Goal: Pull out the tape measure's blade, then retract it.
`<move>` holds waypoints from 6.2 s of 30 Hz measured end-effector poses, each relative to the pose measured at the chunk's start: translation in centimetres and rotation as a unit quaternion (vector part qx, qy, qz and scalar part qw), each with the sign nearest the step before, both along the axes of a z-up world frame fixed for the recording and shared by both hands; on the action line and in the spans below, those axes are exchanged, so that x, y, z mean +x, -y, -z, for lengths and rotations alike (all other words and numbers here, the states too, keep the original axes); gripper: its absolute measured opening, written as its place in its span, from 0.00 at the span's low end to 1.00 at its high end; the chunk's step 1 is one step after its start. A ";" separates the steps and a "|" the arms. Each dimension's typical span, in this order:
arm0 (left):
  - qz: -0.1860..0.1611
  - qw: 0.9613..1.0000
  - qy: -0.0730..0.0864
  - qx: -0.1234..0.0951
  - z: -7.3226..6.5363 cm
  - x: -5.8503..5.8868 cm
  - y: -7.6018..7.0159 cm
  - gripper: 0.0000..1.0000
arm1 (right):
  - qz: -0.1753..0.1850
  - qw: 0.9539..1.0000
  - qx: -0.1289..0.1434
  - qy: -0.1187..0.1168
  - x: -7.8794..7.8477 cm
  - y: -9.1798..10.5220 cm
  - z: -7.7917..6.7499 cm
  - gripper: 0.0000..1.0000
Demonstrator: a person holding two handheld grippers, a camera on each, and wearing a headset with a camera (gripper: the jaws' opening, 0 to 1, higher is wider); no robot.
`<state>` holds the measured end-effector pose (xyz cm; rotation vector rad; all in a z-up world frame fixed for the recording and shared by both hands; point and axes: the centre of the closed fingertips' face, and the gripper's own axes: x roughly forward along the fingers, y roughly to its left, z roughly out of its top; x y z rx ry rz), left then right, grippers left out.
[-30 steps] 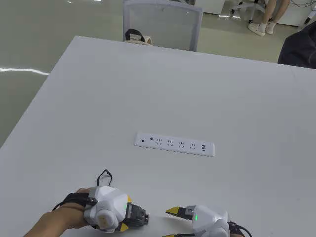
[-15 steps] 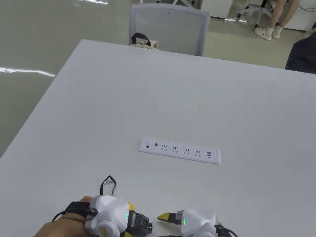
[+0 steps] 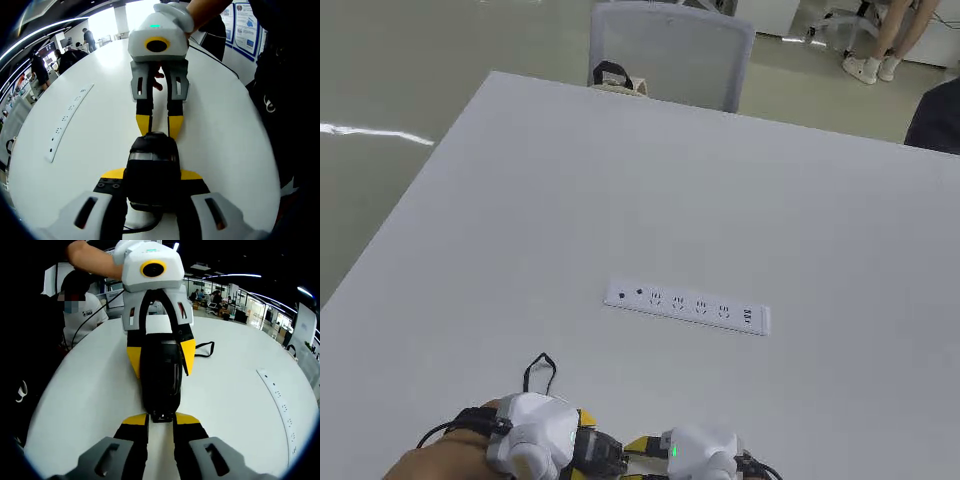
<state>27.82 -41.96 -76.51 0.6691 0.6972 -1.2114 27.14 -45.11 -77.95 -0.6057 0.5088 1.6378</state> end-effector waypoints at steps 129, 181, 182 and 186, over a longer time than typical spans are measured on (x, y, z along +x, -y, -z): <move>0.000 1.000 -0.007 0.019 0.4 0.0 -0.1 0.33 | 0.014 0.993 -0.119 0.000 2.0 17.4 0.0 0.10; -0.011 0.999 -0.020 0.025 0.0 0.1 0.3 0.34 | 0.009 0.986 -0.163 0.033 4.1 22.9 0.4 0.12; -0.011 0.999 -0.020 0.024 0.0 0.1 0.3 0.34 | 0.013 0.986 -0.163 0.030 4.2 22.9 0.4 0.12; -0.010 0.999 -0.022 0.024 0.1 0.2 0.3 0.34 | 0.014 0.986 -0.166 0.030 4.2 22.9 0.4 0.13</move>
